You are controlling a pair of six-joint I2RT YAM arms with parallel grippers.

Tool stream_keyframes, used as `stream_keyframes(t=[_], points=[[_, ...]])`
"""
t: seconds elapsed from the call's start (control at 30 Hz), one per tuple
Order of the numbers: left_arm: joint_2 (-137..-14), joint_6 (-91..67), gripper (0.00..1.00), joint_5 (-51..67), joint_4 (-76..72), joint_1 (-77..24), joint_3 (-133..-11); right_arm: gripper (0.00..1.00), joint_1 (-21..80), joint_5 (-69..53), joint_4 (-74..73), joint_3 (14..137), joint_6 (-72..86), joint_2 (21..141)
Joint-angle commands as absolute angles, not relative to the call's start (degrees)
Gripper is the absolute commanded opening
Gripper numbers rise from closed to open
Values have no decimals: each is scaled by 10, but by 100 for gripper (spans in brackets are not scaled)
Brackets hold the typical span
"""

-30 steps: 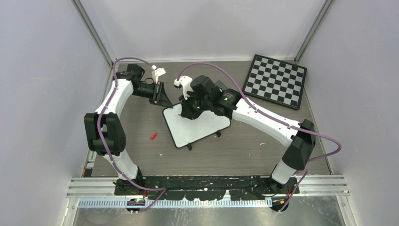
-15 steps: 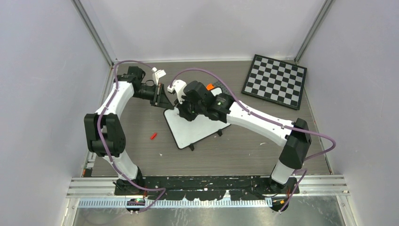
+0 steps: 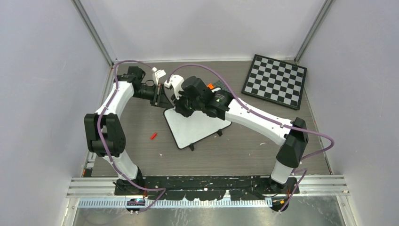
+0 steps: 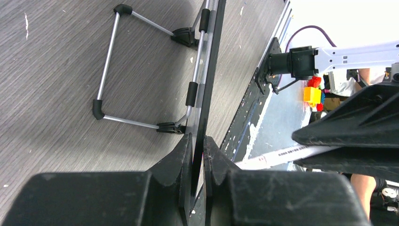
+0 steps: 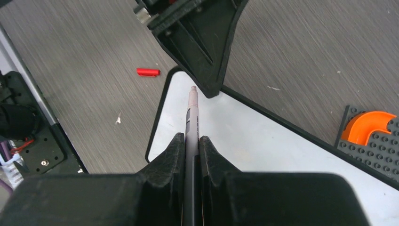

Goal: Write a sentence on the whiteboard

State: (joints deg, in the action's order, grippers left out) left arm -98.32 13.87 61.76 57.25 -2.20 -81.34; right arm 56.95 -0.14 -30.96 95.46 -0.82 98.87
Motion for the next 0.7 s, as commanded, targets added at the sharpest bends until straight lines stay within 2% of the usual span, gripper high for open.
stream_keyframes(t=[0.0, 0.67], points=[[-970, 132, 0, 597, 562, -20, -819, 0, 579, -22, -305, 986, -16, 995], [-975, 133, 0, 594, 570, -20, -829, 0, 584, 28, -276, 958, -35, 1006]])
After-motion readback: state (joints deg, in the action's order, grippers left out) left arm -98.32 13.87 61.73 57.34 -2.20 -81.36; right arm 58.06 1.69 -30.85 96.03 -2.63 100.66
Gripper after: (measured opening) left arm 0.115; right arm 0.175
